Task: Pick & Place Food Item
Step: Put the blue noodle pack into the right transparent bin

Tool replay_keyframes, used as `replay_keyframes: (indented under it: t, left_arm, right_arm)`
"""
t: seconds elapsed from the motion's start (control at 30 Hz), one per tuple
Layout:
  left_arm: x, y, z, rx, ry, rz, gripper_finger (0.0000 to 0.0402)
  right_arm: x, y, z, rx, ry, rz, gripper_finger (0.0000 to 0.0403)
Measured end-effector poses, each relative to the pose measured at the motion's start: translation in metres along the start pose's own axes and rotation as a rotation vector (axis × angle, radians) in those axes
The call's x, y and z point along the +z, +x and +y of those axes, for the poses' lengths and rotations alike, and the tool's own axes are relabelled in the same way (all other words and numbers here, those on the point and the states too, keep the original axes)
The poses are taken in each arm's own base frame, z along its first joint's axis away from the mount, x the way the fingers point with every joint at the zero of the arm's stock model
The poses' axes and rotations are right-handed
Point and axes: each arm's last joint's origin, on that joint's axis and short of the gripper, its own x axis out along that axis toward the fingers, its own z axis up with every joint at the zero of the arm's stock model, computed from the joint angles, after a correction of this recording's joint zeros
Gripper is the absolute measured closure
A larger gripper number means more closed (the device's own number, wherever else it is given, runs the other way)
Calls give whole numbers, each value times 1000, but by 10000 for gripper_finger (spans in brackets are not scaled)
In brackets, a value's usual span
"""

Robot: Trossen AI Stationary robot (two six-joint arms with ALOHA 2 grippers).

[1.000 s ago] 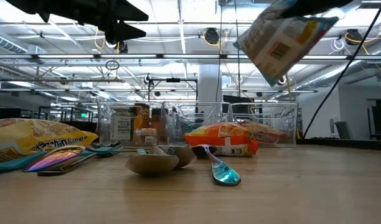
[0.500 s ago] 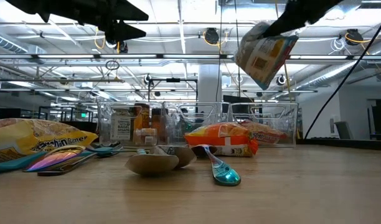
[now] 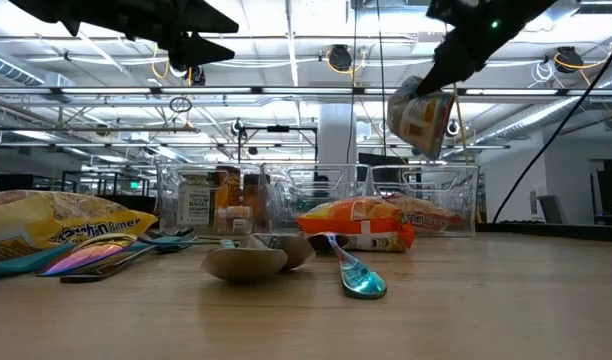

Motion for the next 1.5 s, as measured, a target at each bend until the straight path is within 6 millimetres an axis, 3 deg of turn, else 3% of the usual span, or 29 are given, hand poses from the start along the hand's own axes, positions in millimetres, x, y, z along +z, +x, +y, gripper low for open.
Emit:
replay_keyframes:
  t: [0.33, 0.57, 1.0, 1.2, 1.5]
  left_arm:
    - [0, 0, 0, 0, 0, 0, 14]
    - [0, 0, 0, 0, 0, 0, 14]
    - [0, 0, 0, 0, 14, 0, 14]
    - [0, 0, 0, 0, 14, 0, 14]
    - [0, 0, 0, 0, 11, 0, 14]
  right_arm:
    - [-7, 45, -15, -15, 3, 105, 403]
    - [-8, 82, -20, -78, -89, 108, 403]
    - [-45, 143, -22, -73, -107, 306, 403]
    - [-56, 157, -14, -39, -123, 356, 403]
    - [-60, 161, -12, -38, -101, 373, 399]
